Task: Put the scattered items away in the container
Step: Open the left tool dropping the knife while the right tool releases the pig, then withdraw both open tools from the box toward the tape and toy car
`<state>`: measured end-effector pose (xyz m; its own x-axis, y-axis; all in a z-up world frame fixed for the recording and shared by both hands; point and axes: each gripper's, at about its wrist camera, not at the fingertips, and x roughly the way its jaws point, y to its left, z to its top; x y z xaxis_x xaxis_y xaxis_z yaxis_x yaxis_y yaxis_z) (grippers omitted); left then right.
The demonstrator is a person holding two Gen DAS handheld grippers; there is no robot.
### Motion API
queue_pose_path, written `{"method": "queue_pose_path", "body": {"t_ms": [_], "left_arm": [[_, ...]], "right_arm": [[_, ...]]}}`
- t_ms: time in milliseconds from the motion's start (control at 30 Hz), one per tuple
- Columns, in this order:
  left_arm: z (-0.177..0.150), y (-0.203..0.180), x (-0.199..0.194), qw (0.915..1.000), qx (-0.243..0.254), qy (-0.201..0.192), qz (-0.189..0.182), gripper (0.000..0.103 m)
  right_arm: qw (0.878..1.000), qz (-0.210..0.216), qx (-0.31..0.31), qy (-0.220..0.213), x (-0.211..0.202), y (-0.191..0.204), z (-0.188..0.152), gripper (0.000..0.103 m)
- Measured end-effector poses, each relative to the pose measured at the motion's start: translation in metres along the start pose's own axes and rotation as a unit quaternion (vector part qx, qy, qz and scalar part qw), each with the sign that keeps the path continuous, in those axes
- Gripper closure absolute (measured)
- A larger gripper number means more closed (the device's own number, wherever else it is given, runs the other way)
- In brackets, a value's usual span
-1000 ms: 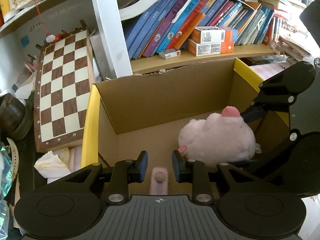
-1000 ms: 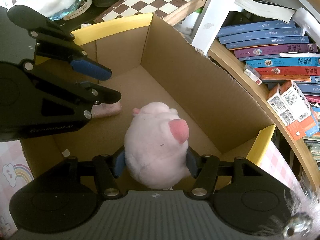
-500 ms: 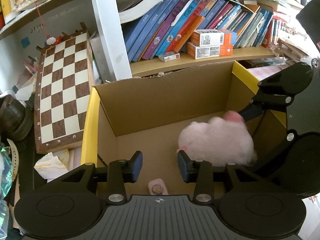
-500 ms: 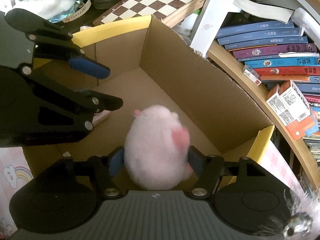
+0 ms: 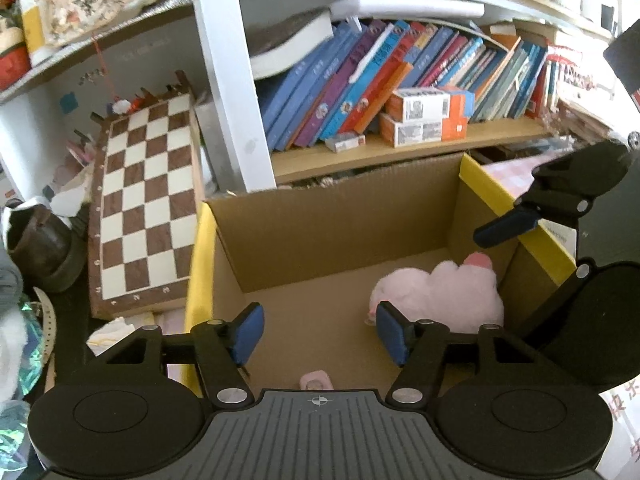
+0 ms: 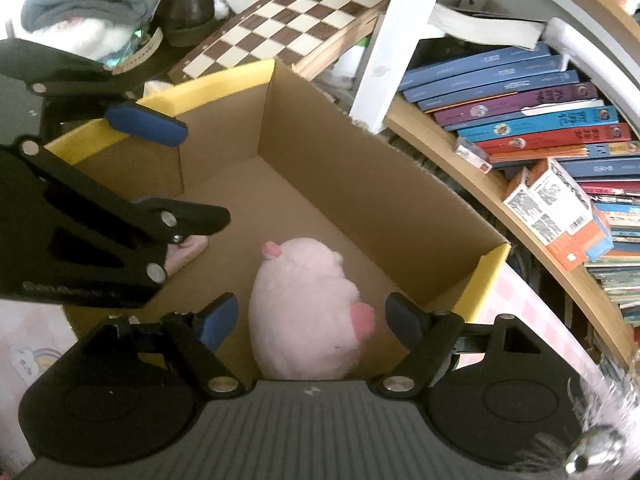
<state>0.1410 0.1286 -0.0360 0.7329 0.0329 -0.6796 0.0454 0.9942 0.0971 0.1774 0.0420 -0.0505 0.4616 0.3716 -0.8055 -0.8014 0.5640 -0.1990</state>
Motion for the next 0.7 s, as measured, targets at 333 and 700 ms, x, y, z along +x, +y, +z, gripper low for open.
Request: {"method": "queue_pose_path", "body": {"t_ms": [333, 700], "left_arm": [[0.0, -0.001, -0.042, 0.9992, -0.011, -0.039, -0.002, 0.034], [-0.006, -0.01, -0.085, 0.9968, -0.013, -0.079, -0.009, 0.033]], "right_arm": [[0.999, -0.02, 0.017, -0.04, -0.045, 0.005, -0.007, 0.023], [0.995, -0.041, 0.054, -0.077, -0.096, 0.01, -0.026, 0.022]]}}
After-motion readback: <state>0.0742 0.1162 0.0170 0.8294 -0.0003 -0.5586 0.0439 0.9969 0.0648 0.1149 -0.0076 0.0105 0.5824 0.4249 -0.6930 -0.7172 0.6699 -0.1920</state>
